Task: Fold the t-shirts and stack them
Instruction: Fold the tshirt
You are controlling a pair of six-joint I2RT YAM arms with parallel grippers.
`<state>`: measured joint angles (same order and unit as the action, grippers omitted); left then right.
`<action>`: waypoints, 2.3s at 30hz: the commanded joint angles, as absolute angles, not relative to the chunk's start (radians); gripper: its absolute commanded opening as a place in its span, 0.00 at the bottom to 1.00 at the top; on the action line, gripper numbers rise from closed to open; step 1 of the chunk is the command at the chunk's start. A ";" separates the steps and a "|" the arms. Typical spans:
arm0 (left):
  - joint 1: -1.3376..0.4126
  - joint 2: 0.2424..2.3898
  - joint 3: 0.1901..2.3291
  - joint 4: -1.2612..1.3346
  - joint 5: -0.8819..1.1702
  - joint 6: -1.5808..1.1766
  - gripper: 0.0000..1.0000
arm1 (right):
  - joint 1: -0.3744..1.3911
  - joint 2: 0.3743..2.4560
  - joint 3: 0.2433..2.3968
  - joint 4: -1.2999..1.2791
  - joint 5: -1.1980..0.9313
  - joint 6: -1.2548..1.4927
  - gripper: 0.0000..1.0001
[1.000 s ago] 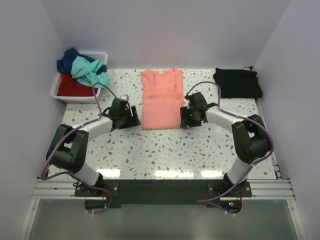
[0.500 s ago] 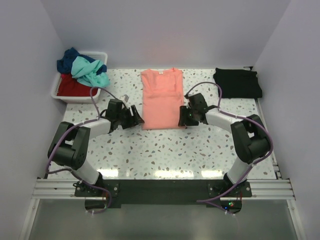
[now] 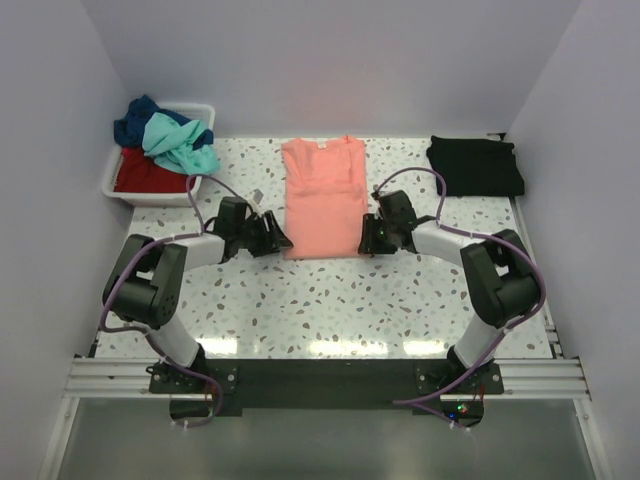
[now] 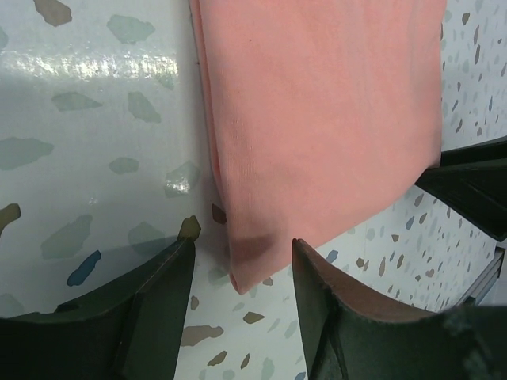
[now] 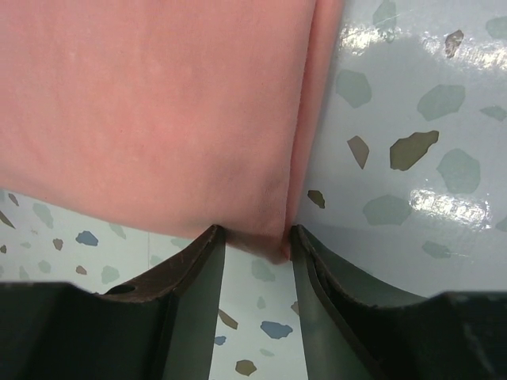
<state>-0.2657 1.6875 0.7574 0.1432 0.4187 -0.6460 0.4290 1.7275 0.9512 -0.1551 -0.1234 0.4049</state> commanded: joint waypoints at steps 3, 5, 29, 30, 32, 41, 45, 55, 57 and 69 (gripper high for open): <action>-0.262 1.721 0.770 0.127 0.451 -0.657 0.52 | 0.426 1.752 0.934 -0.129 -0.126 0.420 0.40; -0.264 1.724 0.772 0.115 0.460 -0.649 0.45 | 0.426 1.763 0.936 -0.124 -0.130 0.420 0.37; -0.313 1.661 0.773 -0.044 0.341 -0.594 0.00 | 0.430 1.737 0.871 -0.140 -0.158 0.423 0.00; -0.319 1.649 0.773 -0.078 0.322 -0.591 0.00 | 0.430 1.723 0.845 -0.143 -0.158 0.422 0.00; -0.330 1.606 0.767 -0.104 0.273 -0.583 0.00 | 0.433 1.681 0.818 -0.146 -0.161 0.425 0.00; -0.455 1.459 0.692 -0.218 0.137 -0.632 0.00 | 0.511 1.475 0.666 -0.193 -0.155 0.471 0.00; -0.514 1.376 0.647 -0.267 0.088 -0.705 0.00 | 0.575 1.376 0.620 -0.247 -0.112 0.518 0.00; -0.589 1.017 0.640 -0.483 -0.026 -0.804 0.00 | 0.730 1.123 0.606 -0.434 0.031 0.663 0.00; -0.594 0.990 0.655 -0.512 -0.028 -0.804 0.00 | 0.739 1.097 0.624 -0.480 0.047 0.672 0.00; -0.637 0.868 0.778 -0.644 -0.123 -0.787 0.00 | 0.755 1.003 0.837 -0.669 0.144 0.670 0.00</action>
